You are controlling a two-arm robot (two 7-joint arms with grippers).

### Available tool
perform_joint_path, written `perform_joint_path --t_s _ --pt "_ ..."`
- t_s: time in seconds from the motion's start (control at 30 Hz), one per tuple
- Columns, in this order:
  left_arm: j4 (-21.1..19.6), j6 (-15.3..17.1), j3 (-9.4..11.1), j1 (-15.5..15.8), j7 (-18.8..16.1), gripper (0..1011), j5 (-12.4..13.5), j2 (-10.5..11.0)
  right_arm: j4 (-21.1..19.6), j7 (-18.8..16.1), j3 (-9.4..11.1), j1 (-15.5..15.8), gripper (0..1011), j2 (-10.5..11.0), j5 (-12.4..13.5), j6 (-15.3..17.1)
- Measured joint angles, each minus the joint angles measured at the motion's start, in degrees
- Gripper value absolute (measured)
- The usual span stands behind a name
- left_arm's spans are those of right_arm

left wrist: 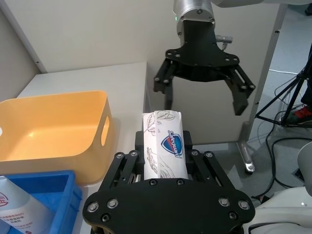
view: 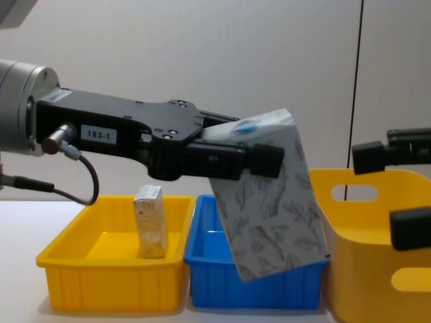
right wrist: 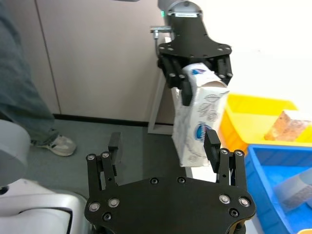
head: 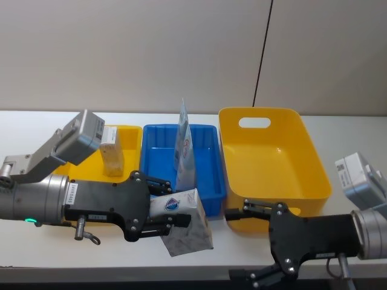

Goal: Bimanual collaborative sorting of washing and personal care products

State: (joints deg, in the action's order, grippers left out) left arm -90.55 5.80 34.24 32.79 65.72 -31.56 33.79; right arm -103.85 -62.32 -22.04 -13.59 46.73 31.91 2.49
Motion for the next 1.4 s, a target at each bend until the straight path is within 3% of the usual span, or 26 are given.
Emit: perform_joint_path --t_s 0.53,1.4 --pt "0.0 0.0 0.0 0.0 0.0 369 0.0 0.0 4.1 4.3 -1.2 -2.6 1002 -3.4 -1.2 -0.9" --pt "0.0 0.0 0.0 0.0 0.0 369 0.0 0.0 7.7 5.1 -6.2 -6.0 1002 -6.8 -2.1 1.6"
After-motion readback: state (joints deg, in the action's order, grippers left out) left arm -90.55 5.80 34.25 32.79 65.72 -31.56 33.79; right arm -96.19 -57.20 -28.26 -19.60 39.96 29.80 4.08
